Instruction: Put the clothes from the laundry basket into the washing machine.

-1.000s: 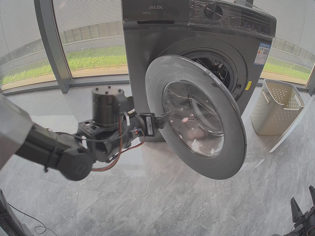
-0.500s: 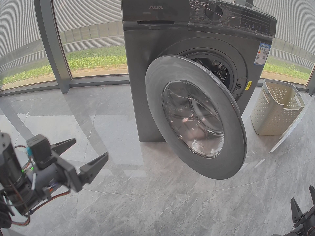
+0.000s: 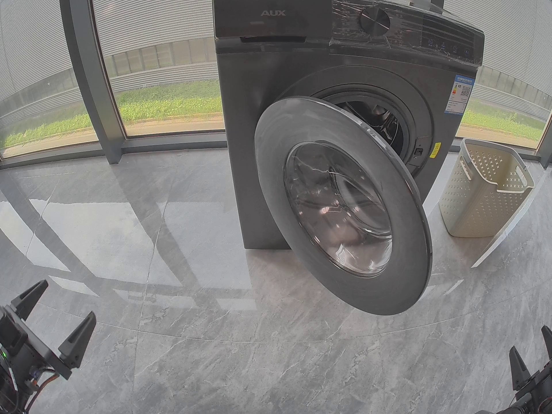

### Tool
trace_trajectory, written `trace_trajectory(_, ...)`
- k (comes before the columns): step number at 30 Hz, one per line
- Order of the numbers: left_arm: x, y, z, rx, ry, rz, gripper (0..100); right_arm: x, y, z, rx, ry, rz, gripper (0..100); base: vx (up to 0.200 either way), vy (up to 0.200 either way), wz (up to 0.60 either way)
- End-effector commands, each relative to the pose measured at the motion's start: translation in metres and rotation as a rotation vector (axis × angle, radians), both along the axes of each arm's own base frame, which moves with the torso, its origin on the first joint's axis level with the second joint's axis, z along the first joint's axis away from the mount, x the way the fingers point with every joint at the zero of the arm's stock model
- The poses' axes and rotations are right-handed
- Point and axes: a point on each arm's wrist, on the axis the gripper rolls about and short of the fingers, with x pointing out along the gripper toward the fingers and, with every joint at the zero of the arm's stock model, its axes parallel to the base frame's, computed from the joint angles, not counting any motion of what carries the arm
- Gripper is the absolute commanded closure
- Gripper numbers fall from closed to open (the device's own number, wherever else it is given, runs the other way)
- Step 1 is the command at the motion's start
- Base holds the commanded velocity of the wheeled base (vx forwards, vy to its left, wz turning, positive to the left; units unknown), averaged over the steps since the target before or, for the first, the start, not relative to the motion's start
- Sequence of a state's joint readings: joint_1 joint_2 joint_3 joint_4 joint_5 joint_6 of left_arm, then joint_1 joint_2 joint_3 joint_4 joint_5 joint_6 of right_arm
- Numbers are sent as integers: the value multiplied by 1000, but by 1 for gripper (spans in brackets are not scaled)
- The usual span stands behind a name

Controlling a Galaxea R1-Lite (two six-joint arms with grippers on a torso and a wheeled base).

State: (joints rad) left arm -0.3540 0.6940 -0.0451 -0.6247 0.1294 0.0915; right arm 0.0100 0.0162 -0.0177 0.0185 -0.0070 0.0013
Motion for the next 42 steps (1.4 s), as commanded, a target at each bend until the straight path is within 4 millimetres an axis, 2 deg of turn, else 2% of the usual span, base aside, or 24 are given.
trace_trajectory(1,-35,14,-18,-40,-76,79,0,0,0,-4,-4,-5,0,0,0,0,0)
trace_trajectory(9,-55,19,-41,-15,-25,193,0,0,0,-4,3,-8,-1,0,0,0,0)
trace_trajectory(10,-55,19,-41,-15,-25,193,0,0,0,-4,3,-8,-1,0,0,0,0)
trace_trajectory(12,-69,18,-57,-15,-22,142,0,0,0,-4,6,-8,-2,0,0,0,0)
trace_trajectory(15,-72,16,-60,-46,-2,103,0,0,0,-3,7,-12,-2,0,0,0,0)
trace_trajectory(17,-70,18,-59,-72,-17,153,0,-4,0,12,3,-101,5,0,0,0,0)
trace_trajectory(19,-70,19,-59,-70,-17,210,0,-17,0,49,12,-233,18,0,0,0,0)
trace_trajectory(21,-70,20,-60,-57,-10,264,0,-17,0,70,17,-207,57,0,0,0,0)
trace_trajectory(22,-70,20,-60,-66,-3,278,0,-15,0,73,17,-184,75,0,0,0,0)
trace_trajectory(28,-73,20,-62,-69,-28,325,0,15,2,78,17,62,263,0,0,0,0)
trace_trajectory(31,-77,19,-63,-105,-69,313,0,45,8,88,7,184,355,0,0,0,0)
trace_trajectory(32,-77,19,-63,-109,-69,313,0,47,9,89,7,192,361,0,0,0,0)
trace_trajectory(35,-77,19,-63,-131,-66,308,0,83,22,96,8,251,439,0,0,0,0)
trace_trajectory(41,-77,19,-63,-137,-65,307,0,140,44,94,21,299,534,0,0,0,0)
trace_trajectory(42,-77,19,-64,-141,-62,305,0,141,45,93,21,302,535,0,0,0,0)
